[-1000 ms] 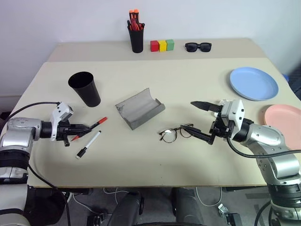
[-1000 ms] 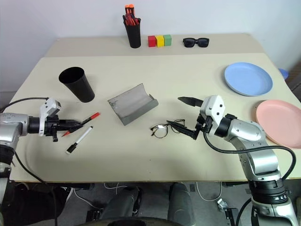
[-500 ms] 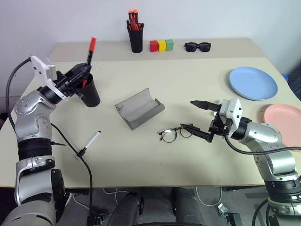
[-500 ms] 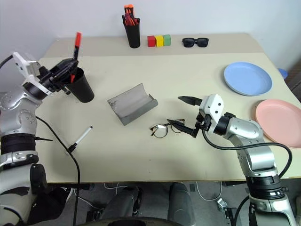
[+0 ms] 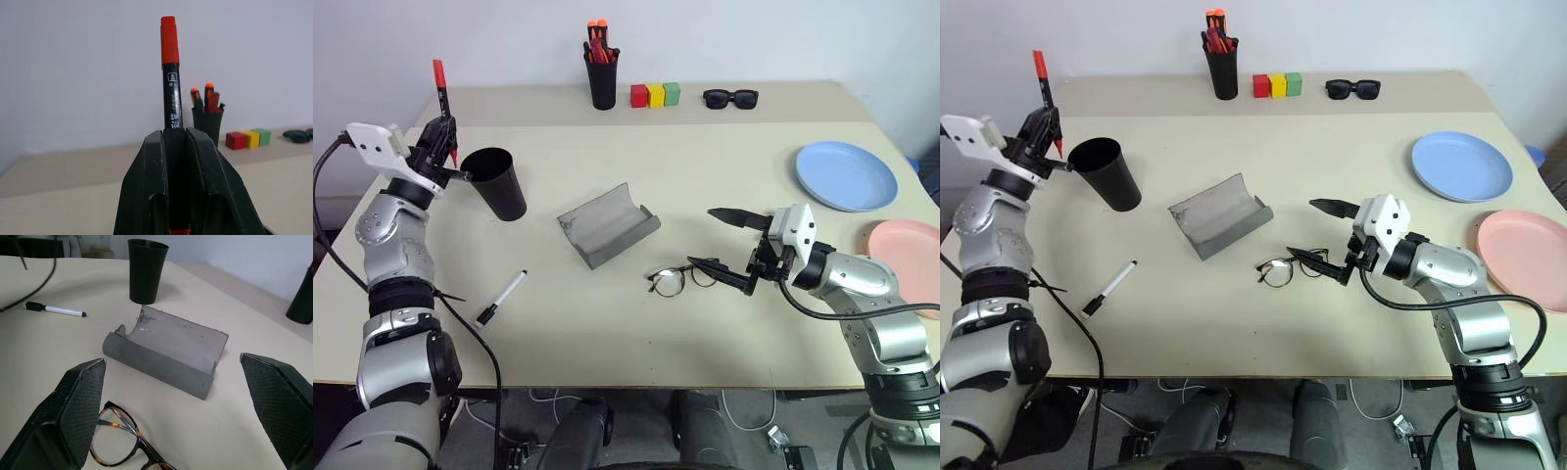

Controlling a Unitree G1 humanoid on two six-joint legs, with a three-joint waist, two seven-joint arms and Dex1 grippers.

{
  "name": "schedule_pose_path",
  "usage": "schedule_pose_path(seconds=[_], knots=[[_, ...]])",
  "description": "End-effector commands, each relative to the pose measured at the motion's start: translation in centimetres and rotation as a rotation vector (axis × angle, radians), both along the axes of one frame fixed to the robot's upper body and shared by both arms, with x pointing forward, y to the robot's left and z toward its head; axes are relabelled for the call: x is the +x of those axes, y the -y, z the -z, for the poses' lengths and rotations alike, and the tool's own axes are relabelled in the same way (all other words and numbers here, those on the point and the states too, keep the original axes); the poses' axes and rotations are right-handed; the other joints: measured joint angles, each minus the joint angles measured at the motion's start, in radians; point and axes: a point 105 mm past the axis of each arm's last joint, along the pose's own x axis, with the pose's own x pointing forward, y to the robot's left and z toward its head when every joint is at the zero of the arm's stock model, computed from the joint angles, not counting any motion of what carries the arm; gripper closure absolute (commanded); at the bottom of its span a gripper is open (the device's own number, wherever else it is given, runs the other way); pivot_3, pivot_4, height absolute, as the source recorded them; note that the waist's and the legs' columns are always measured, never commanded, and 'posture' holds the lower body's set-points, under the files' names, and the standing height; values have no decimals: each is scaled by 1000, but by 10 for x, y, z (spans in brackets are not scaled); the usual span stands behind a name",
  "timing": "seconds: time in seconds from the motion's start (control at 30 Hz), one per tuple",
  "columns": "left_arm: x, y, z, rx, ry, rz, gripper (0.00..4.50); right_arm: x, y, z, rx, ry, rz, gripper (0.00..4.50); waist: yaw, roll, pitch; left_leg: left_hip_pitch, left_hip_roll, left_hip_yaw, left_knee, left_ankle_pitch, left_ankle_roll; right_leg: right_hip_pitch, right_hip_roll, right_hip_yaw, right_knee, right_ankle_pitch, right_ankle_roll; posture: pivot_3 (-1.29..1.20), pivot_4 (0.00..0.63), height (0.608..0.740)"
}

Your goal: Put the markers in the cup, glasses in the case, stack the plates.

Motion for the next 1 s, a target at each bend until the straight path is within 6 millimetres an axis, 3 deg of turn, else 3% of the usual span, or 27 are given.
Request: schedule_pose_path(seconds=[0.03, 0.13, 0.4, 0.7, 0.83, 1.0], knots=[[2, 5, -13, 37, 53, -4, 4436, -2, -3, -10, 5, 45, -17, 0, -1, 0, 0, 0, 0, 0, 0, 0, 0, 0, 0, 0, 0, 0, 0, 0, 150, 740], [4, 13, -2, 55, 27, 39, 4436, -2, -2, -12, 5, 51, -9, 0, -6, 0, 0, 0, 0, 1, 0, 0, -1, 0, 0, 0, 0, 0, 0, 0, 150, 740], [7, 14, 14, 56, -15, 33, 4436, -3, -3, -12, 4, 56, -2, 0, -7, 0, 0, 0, 0, 0, 0, 0, 0, 0, 0, 0, 0, 0, 0, 0, 150, 740], [4, 20, 9, 56, 4, 86, 44, -1, -3, -12, 4, 59, 6, 0, -7, 0, 0, 0, 0, 0, 0, 0, 0, 0, 0, 0, 0, 1, 0, 0, 150, 740], [-6, 27, -1, 101, 9, 160, 44, 0, -3, -13, 6, 61, 8, 0, -10, 0, 0, 0, 0, 0, 0, 0, 0, 0, 0, 0, 0, 1, 0, 0, 150, 740], [-36, 35, -8, 108, -75, 295, 44, 0, 1, -16, 28, 58, 11, 0, -27, 0, 0, 0, 1, 0, 0, 0, 0, 0, 0, 0, 1, 1, 0, 0, 150, 740]])
